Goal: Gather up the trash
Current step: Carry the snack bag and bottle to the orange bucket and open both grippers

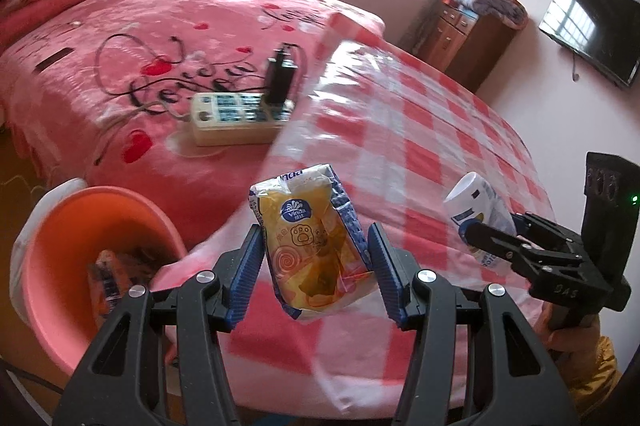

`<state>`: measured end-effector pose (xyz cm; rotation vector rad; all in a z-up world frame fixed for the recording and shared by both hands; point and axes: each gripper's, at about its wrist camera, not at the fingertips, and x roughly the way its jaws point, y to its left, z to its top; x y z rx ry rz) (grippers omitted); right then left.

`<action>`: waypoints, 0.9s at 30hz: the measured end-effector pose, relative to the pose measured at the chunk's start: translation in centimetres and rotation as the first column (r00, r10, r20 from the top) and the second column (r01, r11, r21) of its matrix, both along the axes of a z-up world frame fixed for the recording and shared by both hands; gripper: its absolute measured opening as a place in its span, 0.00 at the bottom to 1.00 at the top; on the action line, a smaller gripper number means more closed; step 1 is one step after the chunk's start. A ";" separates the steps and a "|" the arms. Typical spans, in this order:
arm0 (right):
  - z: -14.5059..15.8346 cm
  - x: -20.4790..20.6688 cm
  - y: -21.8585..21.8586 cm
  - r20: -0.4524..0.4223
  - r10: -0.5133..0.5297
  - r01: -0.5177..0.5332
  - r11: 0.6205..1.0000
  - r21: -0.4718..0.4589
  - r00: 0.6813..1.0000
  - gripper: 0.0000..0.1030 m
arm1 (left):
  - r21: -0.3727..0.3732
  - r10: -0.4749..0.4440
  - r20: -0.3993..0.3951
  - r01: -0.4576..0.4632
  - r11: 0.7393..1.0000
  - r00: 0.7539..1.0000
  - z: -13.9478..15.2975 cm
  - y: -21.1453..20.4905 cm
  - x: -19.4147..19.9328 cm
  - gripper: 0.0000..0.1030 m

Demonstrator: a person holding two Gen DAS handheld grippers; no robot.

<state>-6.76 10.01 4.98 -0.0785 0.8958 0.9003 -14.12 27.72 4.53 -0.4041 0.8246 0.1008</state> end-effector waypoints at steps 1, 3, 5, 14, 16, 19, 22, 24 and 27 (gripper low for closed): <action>0.2 -0.2 0.8 0.000 0.019 -0.019 1.000 0.000 1.000 0.55 | 0.001 0.017 0.000 -0.017 1.000 1.000 0.0 0.7 -0.5 0.53; 0.5 -0.6 2.4 0.000 0.053 -0.053 0.999 -0.001 0.999 0.55 | 0.002 0.048 0.001 -0.048 0.999 0.999 -0.1 2.0 -1.3 0.53; 0.8 -1.1 4.0 0.003 0.088 -0.088 0.996 -0.006 0.996 0.55 | 0.004 0.085 -0.002 -0.085 0.996 0.996 -0.3 3.4 -2.2 0.53; 1.6 -3.9 11.6 0.003 0.251 -0.251 0.968 -0.027 0.968 0.55 | -0.005 0.256 -0.020 -0.256 0.967 0.967 -1.9 9.8 -6.4 0.53; 1.7 -4.5 13.3 0.006 0.282 -0.282 0.959 -0.032 0.959 0.55 | -0.016 0.280 -0.024 -0.280 0.960 0.960 -2.5 10.9 -7.1 0.53; 1.7 -5.5 15.4 0.003 0.322 -0.322 0.946 -0.039 0.947 0.55 | -0.032 0.311 -0.036 -0.312 0.949 0.950 -3.6 12.2 -8.0 0.53; 1.7 -6.4 17.5 0.000 0.363 -0.363 0.931 -0.038 0.932 0.55 | -0.047 0.335 -0.050 -0.337 0.940 0.941 -4.6 13.1 -8.5 0.53; 1.7 -7.0 19.0 0.001 0.387 -0.387 0.921 -0.040 0.922 0.55 | -0.055 0.350 -0.057 -0.353 0.934 0.935 -5.1 13.5 -8.8 0.53; 1.1 -7.6 21.2 0.006 0.425 -0.424 0.904 -0.053 0.905 0.58 | -0.073 0.381 -0.075 -0.386 0.919 0.921 -6.1 14.4 -9.3 0.56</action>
